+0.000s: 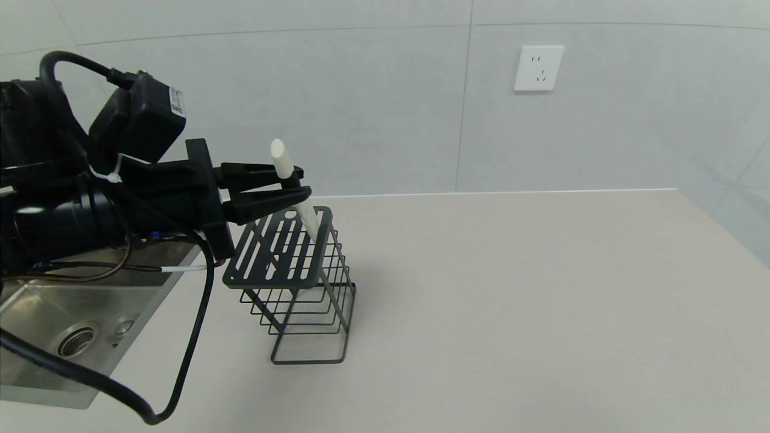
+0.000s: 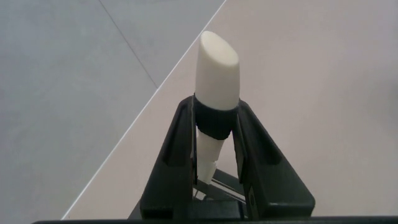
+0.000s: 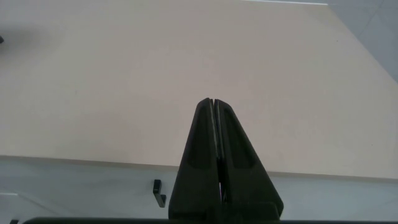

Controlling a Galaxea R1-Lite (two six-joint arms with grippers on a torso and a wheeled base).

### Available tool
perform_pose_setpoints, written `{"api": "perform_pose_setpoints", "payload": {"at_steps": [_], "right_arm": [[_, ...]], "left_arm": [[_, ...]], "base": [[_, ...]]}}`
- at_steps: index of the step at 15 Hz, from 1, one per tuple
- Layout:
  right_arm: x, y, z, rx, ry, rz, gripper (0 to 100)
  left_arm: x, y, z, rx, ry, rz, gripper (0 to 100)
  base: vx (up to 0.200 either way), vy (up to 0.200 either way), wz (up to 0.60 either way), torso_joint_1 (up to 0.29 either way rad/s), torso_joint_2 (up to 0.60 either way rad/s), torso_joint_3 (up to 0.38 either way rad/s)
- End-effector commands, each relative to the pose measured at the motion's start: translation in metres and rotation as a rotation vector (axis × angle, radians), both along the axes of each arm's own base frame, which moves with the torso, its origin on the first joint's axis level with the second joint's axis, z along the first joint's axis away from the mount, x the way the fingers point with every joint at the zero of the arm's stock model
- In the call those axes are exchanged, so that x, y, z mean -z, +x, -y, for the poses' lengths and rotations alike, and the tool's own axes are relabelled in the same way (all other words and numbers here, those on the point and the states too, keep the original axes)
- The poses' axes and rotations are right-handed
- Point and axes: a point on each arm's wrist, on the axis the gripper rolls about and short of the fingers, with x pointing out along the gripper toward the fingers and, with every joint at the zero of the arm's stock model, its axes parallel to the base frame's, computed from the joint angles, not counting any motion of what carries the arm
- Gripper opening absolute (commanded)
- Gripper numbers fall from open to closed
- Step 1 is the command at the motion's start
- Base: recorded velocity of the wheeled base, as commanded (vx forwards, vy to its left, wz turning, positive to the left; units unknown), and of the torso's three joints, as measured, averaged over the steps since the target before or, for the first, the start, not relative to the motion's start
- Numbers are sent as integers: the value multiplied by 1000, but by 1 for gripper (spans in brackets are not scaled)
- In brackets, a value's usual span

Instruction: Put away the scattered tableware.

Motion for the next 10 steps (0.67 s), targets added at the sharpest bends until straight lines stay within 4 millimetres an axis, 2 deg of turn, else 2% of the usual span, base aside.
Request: {"api": "perform_pose_setpoints", "payload": {"at_steps": [1, 10], "right_arm": [[0, 0, 0, -2, 0, 1, 0], [0, 0, 0, 0, 0, 1, 0]], "left_arm": [[3, 3, 1, 0, 3, -11, 0], [17, 9, 1, -4, 13, -58, 0]], "base": [[0, 0, 0, 0, 0, 0], [0, 0, 0, 0, 0, 0]]}}
